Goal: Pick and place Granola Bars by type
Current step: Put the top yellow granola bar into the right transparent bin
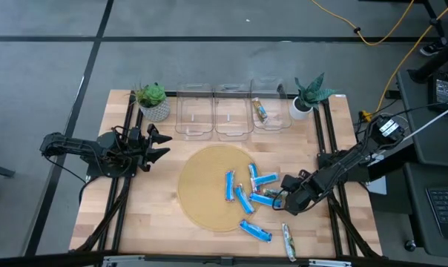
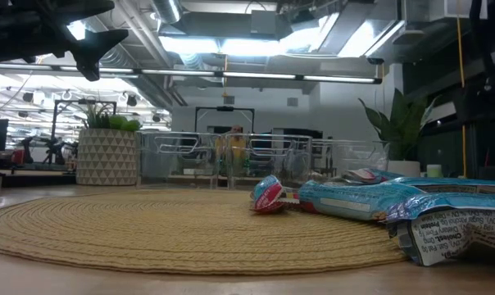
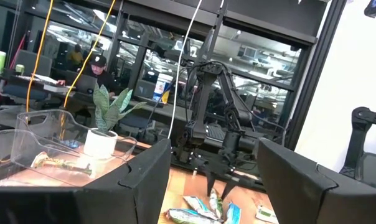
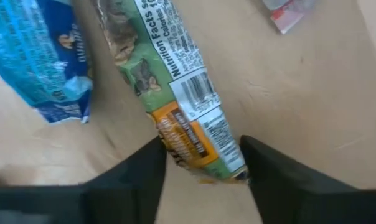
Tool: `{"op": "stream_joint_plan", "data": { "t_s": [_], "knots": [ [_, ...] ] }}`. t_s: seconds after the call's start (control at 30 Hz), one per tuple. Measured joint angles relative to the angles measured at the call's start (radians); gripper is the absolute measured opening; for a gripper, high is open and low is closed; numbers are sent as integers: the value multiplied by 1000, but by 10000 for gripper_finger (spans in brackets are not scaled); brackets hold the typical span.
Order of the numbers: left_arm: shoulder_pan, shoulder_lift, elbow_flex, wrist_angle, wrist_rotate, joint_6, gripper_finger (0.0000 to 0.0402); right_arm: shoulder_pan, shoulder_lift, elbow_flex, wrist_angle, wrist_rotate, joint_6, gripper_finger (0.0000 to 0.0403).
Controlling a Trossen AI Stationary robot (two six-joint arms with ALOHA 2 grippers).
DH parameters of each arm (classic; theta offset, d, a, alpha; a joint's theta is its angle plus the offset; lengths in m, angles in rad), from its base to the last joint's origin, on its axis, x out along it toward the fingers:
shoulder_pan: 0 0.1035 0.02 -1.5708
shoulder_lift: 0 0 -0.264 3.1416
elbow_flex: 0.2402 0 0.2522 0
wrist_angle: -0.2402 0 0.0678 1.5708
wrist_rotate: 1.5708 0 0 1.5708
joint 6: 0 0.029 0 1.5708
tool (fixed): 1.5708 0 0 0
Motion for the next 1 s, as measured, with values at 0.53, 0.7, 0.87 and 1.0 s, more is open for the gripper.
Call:
{"op": "stream_joint_plan", "data": {
  "t_s": [0.53,0.7,0.87,1.0],
  "knots": [
    [0,0,0,0,0,0,226,0,-3,196,-195,-34,-82,78],
    [0,0,0,0,0,0,226,0,-3,326,-389,-32,-99,59],
    [0,0,0,0,0,0,226,-7,-5,484,-538,2,-122,58],
    [0,0,0,0,0,0,226,-36,-5,602,-608,61,-128,68]
  ]
}}
